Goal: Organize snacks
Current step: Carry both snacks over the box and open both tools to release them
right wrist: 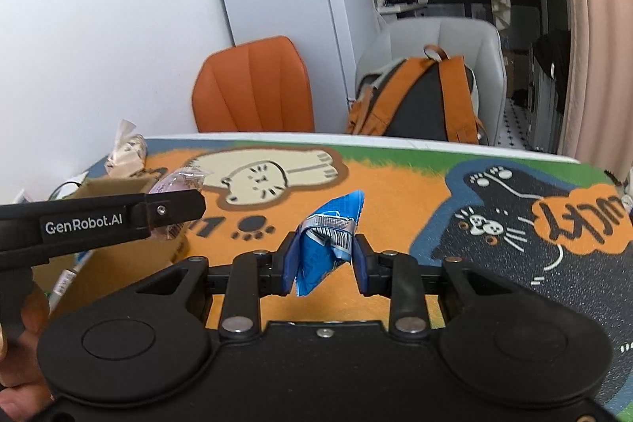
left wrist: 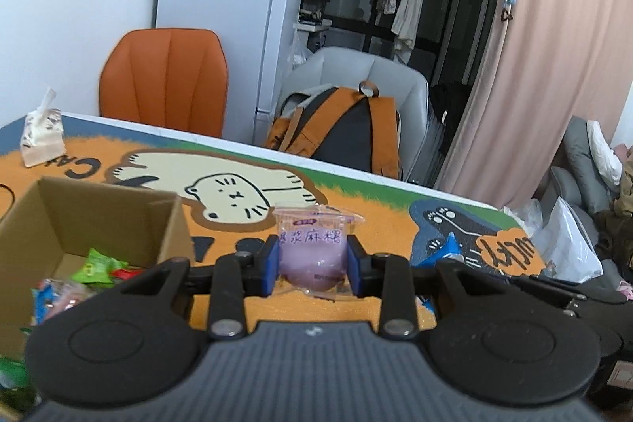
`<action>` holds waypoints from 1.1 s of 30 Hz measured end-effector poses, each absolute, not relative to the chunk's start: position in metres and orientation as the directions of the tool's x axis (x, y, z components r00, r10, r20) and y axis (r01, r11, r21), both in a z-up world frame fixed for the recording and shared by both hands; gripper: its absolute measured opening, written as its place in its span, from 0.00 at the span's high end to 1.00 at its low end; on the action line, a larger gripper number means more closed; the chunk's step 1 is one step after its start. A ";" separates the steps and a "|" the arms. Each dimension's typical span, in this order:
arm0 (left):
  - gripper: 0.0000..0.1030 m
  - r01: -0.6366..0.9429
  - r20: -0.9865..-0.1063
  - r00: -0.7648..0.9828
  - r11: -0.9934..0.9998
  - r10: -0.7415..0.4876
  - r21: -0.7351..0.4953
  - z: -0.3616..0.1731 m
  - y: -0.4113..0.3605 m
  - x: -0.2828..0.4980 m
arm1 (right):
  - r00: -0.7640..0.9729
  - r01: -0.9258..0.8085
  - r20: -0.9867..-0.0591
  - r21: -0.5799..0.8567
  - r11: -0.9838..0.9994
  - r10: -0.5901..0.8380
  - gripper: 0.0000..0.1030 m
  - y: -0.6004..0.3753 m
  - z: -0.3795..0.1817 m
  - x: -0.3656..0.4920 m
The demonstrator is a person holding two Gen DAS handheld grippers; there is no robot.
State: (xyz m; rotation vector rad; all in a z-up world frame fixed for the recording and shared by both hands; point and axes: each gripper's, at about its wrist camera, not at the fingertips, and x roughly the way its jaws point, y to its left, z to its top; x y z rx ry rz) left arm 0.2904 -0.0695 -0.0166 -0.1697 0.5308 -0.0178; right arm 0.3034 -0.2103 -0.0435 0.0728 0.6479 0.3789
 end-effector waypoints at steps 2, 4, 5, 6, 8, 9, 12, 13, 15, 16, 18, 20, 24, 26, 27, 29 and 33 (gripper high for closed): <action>0.68 -0.027 -0.492 0.869 0.985 -0.061 -0.168 -0.011 -0.066 0.285 | 0.736 -0.327 -0.566 0.184 0.927 0.372 0.71 -0.207 -0.037 0.300; 0.68 -0.026 -0.477 0.877 0.985 -0.061 -0.173 -0.004 -0.062 0.278 | 0.742 -0.337 -0.556 0.175 0.925 0.375 0.71 -0.202 -0.031 0.296; 0.68 -0.025 -0.470 0.880 0.985 -0.060 -0.173 -0.001 -0.061 0.274 | 0.744 -0.342 -0.552 0.171 0.924 0.377 0.71 -0.199 -0.028 0.294; 0.68 -0.024 -0.466 0.883 0.984 -0.061 -0.174 0.002 -0.059 0.272 | 0.745 -0.346 -0.548 0.168 0.923 0.380 0.71 -0.197 -0.026 0.293; 0.68 -0.025 -0.459 0.887 0.984 -0.061 -0.178 0.007 -0.055 0.267 | 0.748 -0.356 -0.540 0.165 0.920 0.386 0.71 -0.193 -0.020 0.290; 0.68 -0.025 -0.454 0.889 0.983 -0.060 -0.180 0.009 -0.053 0.264 | 0.750 -0.360 -0.536 0.162 0.919 0.389 0.71 -0.191 -0.017 0.288; 0.68 -0.030 -0.440 0.896 0.982 -0.055 -0.185 0.013 -0.046 0.255 | 0.750 -0.373 -0.527 0.160 0.914 0.399 0.71 -0.184 -0.013 0.285; 0.68 -0.034 -0.437 0.898 0.982 -0.051 -0.184 0.015 -0.043 0.253 | 0.750 -0.376 -0.525 0.161 0.913 0.402 0.71 -0.182 -0.012 0.285; 0.68 -0.040 -0.438 0.898 0.982 -0.047 -0.187 0.017 -0.037 0.250 | 0.750 -0.382 -0.521 0.160 0.910 0.407 0.71 -0.176 -0.011 0.284; 0.68 -0.046 -0.437 0.898 0.981 -0.041 -0.186 0.017 -0.033 0.248 | 0.749 -0.386 -0.520 0.162 0.908 0.411 0.71 -0.174 -0.011 0.283; 0.68 -0.058 -0.435 0.900 0.981 -0.028 -0.184 0.019 -0.027 0.244 | 0.746 -0.392 -0.519 0.165 0.905 0.418 0.71 -0.168 -0.011 0.282; 0.68 -0.068 -0.435 0.900 0.980 -0.020 -0.186 0.020 -0.020 0.240 | 0.742 -0.398 -0.519 0.169 0.902 0.425 0.71 -0.163 -0.011 0.282; 0.68 -0.092 -0.430 0.903 0.978 0.002 -0.187 0.021 -0.007 0.236 | 0.736 -0.411 -0.518 0.170 0.896 0.436 0.71 -0.154 -0.012 0.281; 0.68 -0.102 -0.431 0.902 0.977 0.012 -0.187 0.022 -0.002 0.235 | 0.734 -0.416 -0.516 0.173 0.893 0.441 0.71 -0.151 -0.012 0.282; 0.68 -0.108 -0.431 0.902 0.976 0.017 -0.188 0.022 0.001 0.234 | 0.732 -0.418 -0.516 0.173 0.892 0.444 0.71 -0.149 -0.012 0.282; 0.68 -0.118 -0.433 0.901 0.974 0.023 -0.194 0.023 0.009 0.233 | 0.732 -0.420 -0.515 0.174 0.891 0.446 0.71 -0.145 -0.011 0.281; 0.68 -0.142 -0.433 0.900 0.970 0.043 -0.198 0.024 0.026 0.232 | 0.723 -0.430 -0.513 0.190 0.883 0.462 0.71 -0.136 -0.010 0.282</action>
